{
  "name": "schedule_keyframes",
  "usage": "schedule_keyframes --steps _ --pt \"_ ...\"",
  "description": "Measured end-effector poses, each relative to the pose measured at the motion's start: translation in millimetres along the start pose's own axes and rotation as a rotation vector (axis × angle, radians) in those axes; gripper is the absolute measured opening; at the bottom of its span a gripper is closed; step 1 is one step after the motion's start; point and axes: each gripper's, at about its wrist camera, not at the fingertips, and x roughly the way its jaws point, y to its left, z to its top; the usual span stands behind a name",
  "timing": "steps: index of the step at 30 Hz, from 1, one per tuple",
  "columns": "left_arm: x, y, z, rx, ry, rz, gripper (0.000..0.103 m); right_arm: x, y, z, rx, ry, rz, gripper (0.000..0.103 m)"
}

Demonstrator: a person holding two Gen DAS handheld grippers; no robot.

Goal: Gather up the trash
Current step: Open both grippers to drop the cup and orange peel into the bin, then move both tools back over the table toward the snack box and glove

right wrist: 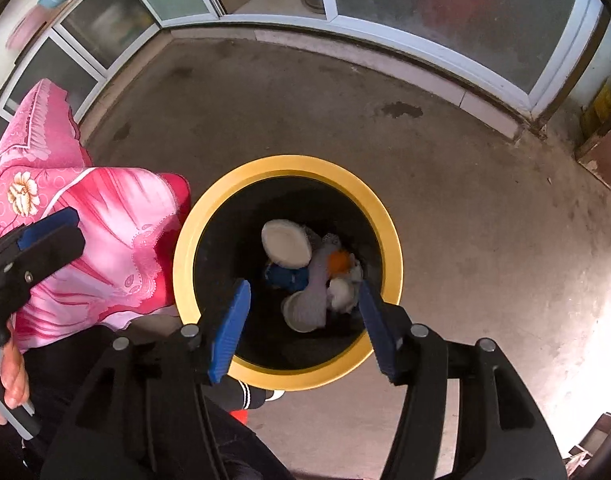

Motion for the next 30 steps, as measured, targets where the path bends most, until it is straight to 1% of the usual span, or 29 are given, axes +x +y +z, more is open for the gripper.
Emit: schedule_keyframes --steps 3,6,9,13,15,18,20,21,22,23,25,26,27,28,30 --pt "-9.7 0.8 -1.2 -0.013 -0.017 -0.01 0.063 -13.3 2.3 -3.1 -0.02 -0.024 -0.015 0.053" --pt "-30.2 -1.6 -2.5 -0.01 -0.052 -0.027 0.063 -33.7 9.5 -6.0 -0.05 -0.071 -0.043 0.053" --pt "-68.4 0.7 -7.0 -0.008 -0.117 -0.047 0.063 -64.1 26.9 -7.7 -0.114 -0.153 -0.076 0.053" --pt "-123.9 16.5 -20.0 -0.026 -0.199 -0.053 0.063 -99.1 57.4 -5.7 -0.179 -0.236 -0.049 0.053" --pt "-154.1 22.8 -28.8 -0.029 -0.246 -0.036 0.063 -115.1 78.6 -3.9 -0.226 -0.279 -0.042 0.053" --pt "-201.3 36.3 -46.0 -0.045 -0.318 0.006 0.063 -139.4 115.7 -2.4 -0.301 -0.345 0.0 0.054" --pt "-233.9 48.0 -60.6 -0.068 -0.375 0.033 0.067 -154.6 144.8 -3.0 -0.352 -0.39 0.031 0.059" --pt "-247.0 51.8 -67.1 -0.079 -0.398 0.049 0.068 -162.2 158.5 -3.9 -0.372 -0.415 0.055 0.064" --pt "-263.9 57.7 -76.8 -0.091 -0.426 0.075 0.07 -166.8 169.1 -5.0 -0.384 -0.429 0.072 0.072" --pt "-275.4 62.1 -84.0 -0.1 -0.447 0.096 0.073 -173.1 184.2 -6.0 -0.406 -0.443 0.095 0.075" --pt "-304.1 72.3 -103.3 -0.124 -0.498 0.151 0.076 -182.4 208.5 -7.3 -0.444 -0.463 0.121 0.076" --pt "-313.1 76.8 -109.8 -0.134 -0.512 0.17 0.077 -186.9 221.9 -8.9 -0.467 -0.477 0.13 0.076" --pt "-326.1 84.5 -120.6 -0.154 -0.526 0.2 0.078 -192.6 237.9 -11.1 -0.492 -0.499 0.138 0.08" --pt "-335.6 91.6 -129.0 -0.171 -0.533 0.221 0.082 -197.5 250.1 -12.8 -0.511 -0.512 0.144 0.084" --pt "-355.8 106.4 -150.8 -0.21 -0.564 0.286 0.085 -205.2 274.0 -18.0 -0.558 -0.532 0.168 0.085"
